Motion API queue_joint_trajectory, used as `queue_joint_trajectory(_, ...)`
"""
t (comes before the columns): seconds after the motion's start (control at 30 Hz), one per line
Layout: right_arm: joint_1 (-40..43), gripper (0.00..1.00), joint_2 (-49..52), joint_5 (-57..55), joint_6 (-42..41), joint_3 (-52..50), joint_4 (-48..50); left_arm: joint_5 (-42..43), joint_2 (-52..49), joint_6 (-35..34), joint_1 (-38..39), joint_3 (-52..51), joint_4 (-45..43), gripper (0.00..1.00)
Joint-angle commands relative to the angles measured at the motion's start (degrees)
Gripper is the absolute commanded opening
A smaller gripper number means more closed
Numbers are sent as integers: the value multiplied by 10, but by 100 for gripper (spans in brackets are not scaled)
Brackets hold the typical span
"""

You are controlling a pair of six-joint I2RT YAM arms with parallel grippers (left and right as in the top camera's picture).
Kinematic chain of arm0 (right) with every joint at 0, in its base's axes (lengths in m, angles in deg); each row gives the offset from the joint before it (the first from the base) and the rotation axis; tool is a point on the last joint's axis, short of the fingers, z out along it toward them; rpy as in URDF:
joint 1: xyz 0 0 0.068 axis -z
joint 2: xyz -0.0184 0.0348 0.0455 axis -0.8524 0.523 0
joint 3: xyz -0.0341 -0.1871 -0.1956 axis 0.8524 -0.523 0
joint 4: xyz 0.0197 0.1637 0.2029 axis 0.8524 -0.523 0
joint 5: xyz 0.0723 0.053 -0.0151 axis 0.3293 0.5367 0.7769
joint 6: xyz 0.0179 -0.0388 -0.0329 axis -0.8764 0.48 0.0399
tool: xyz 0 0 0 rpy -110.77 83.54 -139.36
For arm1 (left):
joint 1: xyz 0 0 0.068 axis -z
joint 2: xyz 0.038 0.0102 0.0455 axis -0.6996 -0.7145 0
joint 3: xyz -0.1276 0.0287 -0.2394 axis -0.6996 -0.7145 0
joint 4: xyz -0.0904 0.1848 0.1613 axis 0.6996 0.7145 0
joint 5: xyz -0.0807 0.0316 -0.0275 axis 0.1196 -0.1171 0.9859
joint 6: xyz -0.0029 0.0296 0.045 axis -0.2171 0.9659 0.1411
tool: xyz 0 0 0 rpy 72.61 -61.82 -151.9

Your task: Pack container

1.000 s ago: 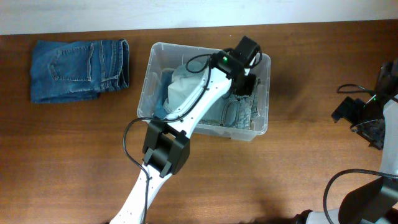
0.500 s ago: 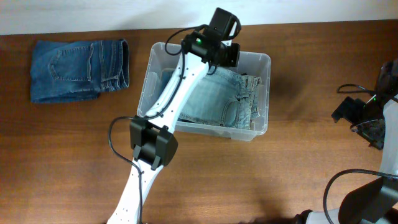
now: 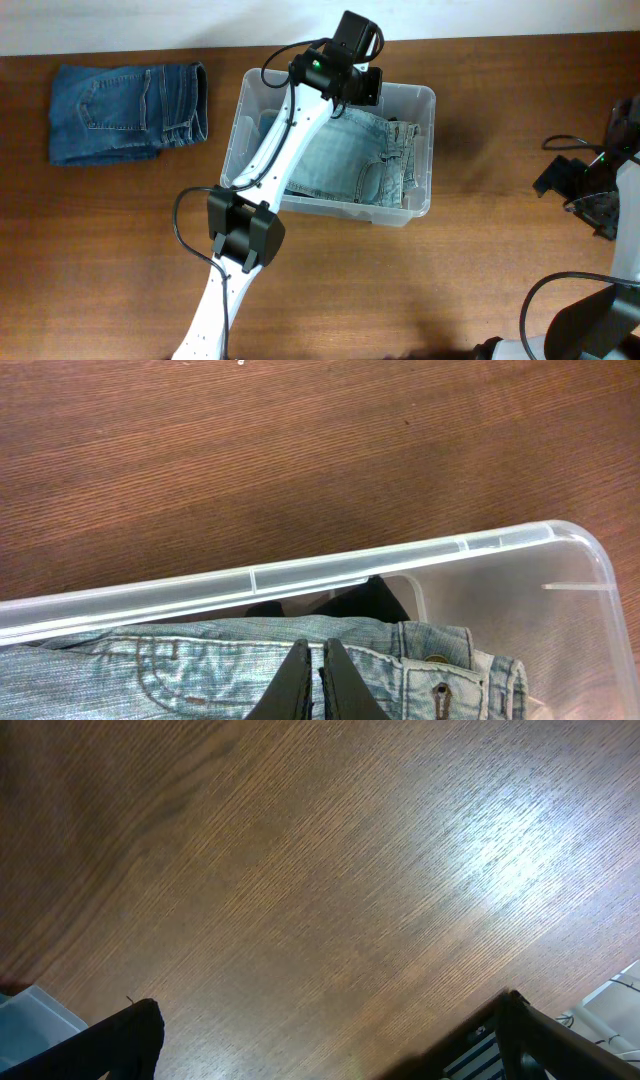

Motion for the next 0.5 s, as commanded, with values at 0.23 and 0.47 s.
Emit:
queue_joint_trajectory(0.23, 0, 98, 0, -1, -5, 0, 1, -8, -35, -3, 2, 7, -5, 7)
queue_joint_trajectory(0.47, 0, 98, 0, -1, -5, 0, 1, -8, -45, -3, 2, 7, -29, 7)
